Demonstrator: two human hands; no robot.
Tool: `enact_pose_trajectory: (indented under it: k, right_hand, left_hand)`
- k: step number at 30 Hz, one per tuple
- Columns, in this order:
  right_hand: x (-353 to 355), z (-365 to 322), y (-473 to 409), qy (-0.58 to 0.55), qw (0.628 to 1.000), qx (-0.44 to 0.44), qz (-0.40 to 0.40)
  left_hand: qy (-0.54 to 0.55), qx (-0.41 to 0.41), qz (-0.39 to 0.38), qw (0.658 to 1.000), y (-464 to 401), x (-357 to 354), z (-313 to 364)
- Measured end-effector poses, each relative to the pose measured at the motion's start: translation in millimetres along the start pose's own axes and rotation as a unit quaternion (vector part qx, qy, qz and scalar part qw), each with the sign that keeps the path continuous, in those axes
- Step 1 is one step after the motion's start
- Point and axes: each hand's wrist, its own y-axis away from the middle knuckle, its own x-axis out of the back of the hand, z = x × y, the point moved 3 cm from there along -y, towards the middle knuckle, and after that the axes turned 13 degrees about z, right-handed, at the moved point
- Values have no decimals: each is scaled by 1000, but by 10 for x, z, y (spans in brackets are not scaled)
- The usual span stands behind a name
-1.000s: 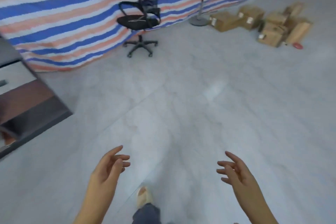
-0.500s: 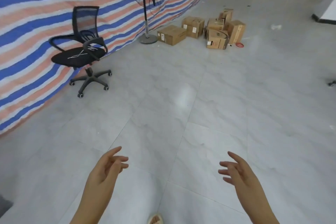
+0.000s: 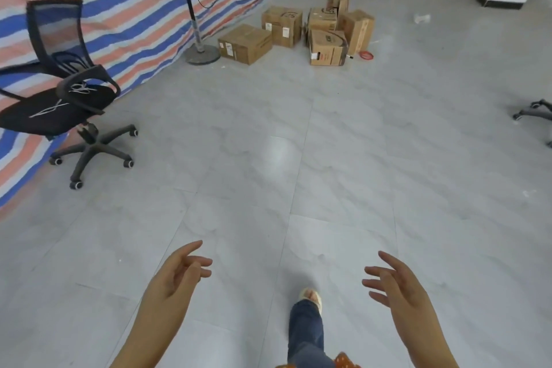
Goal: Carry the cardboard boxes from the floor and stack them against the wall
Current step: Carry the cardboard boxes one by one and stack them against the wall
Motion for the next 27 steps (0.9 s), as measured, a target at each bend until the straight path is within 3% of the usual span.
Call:
enact_pose_trajectory:
  k: [8, 11, 21, 27]
  right_hand:
    - [-448, -711, -1782, 7, 999, 36, -37]
    - [-669, -928, -2320, 20, 997, 42, -58]
    - [-1838, -1309, -3826, 27, 997, 22, -66]
    - [-2654, -1873, -4765, 17, 998, 42, -38]
  left_hand:
    - [27, -12, 36, 999, -1191, -1042, 670]
    - [72, 19, 31, 997, -1589, -1363, 854]
    - [96, 72, 90, 989, -3377, -1864, 988]
    - [102, 50, 59, 992, -4870, -2177, 1443]
